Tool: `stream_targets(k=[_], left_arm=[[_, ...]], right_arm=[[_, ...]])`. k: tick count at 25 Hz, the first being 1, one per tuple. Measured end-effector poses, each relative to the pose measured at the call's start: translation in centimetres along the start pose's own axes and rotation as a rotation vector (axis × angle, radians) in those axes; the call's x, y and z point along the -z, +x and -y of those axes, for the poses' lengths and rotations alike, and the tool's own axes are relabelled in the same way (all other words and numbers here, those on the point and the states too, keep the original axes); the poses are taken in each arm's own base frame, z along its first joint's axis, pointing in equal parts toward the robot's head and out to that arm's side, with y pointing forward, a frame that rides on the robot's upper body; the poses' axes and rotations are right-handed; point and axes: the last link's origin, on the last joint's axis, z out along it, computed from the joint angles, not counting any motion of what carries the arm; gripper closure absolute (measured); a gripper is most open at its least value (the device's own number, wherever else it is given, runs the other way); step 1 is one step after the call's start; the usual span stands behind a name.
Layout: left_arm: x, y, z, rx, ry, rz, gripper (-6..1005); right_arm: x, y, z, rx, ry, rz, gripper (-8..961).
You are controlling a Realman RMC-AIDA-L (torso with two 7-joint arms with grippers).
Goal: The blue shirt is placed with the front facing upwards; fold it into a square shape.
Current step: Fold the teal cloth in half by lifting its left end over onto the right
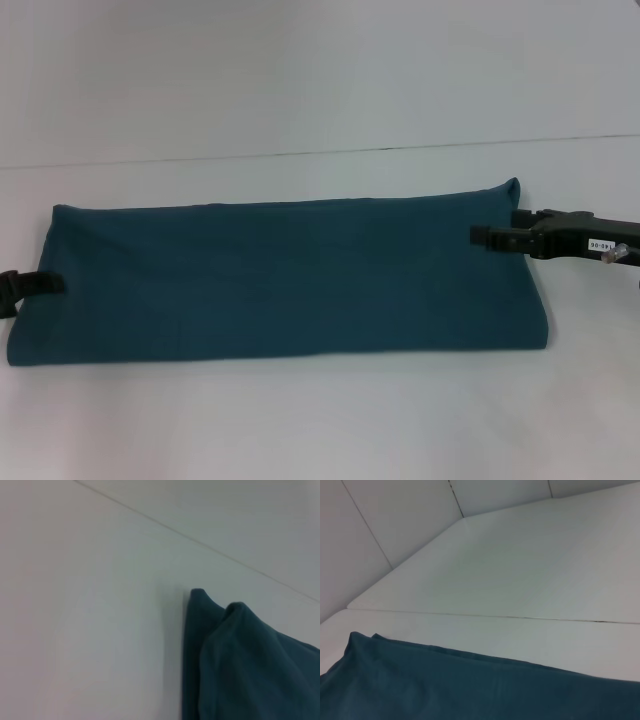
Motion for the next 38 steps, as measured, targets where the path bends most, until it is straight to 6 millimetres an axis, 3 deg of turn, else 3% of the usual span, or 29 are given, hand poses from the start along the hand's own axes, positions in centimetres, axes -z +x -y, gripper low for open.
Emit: stream_targets(k=[15, 31, 38], left_arm=[[-0.5, -0.3, -0.1, 0.012, -0.003, 0.015, 138], [-0.8, -0.1, -2.5, 0.031, -0.113, 0.041, 138], [-0.8, -0.1, -2.6, 0.025, -0.116, 0.04, 138]], right_arm=[[0.0, 0.1, 0.0, -0.001, 0.001, 0.0, 9], [0.1, 0.4, 0.0, -0.008, 0.003, -0.002, 9], [0.2, 0.5, 0.0, -0.01, 0.005, -0.002, 8]])
